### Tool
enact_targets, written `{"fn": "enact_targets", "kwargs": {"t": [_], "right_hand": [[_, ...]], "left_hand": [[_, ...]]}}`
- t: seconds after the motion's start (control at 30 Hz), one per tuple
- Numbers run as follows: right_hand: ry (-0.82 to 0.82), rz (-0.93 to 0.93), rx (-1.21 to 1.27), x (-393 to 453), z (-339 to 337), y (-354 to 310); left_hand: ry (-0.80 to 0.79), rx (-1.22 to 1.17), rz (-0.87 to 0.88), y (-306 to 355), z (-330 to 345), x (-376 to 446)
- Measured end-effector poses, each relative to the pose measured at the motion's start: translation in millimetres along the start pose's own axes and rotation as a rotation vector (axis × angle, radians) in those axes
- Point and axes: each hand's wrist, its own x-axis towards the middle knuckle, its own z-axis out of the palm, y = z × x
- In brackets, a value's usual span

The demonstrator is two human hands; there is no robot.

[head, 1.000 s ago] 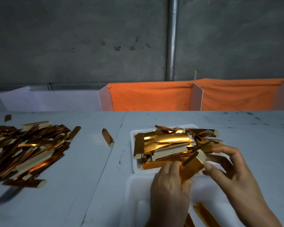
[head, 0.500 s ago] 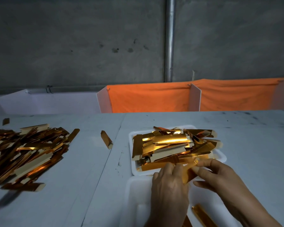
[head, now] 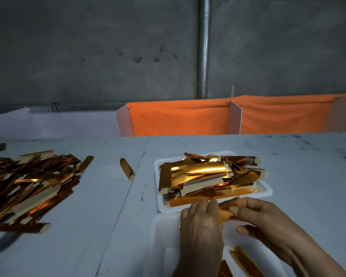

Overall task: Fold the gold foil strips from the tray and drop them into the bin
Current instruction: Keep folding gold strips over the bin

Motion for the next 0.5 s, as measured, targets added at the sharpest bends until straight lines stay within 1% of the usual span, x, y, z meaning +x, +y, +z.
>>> {"fn": "enact_targets", "kwargs": {"t": [0.1, 0.27, 0.4, 0.5], "right_hand": [[-0.045, -0.006, 0.001, -1.5, 3.3, 0.8], [-0.057, -0.065, -0.016, -2.6, 4.7, 1.0], [-0.071, -0.115, -0.020, -2.5, 3.3, 2.7], [-0.085, -0.137, 0.027, -2.4, 3.1, 3.1]], "left_hand": [[0.023, -0.035, 0.007, -2.1, 0.4, 0.0], [0.028, -0.079, 0.015, -0.5, 0.8, -0.1], [-0.003, -0.066, -0.005, -0.4, -0.2, 2.0], [0.035, -0.095, -0.028, -0.1, -2.6, 1.6]]}}
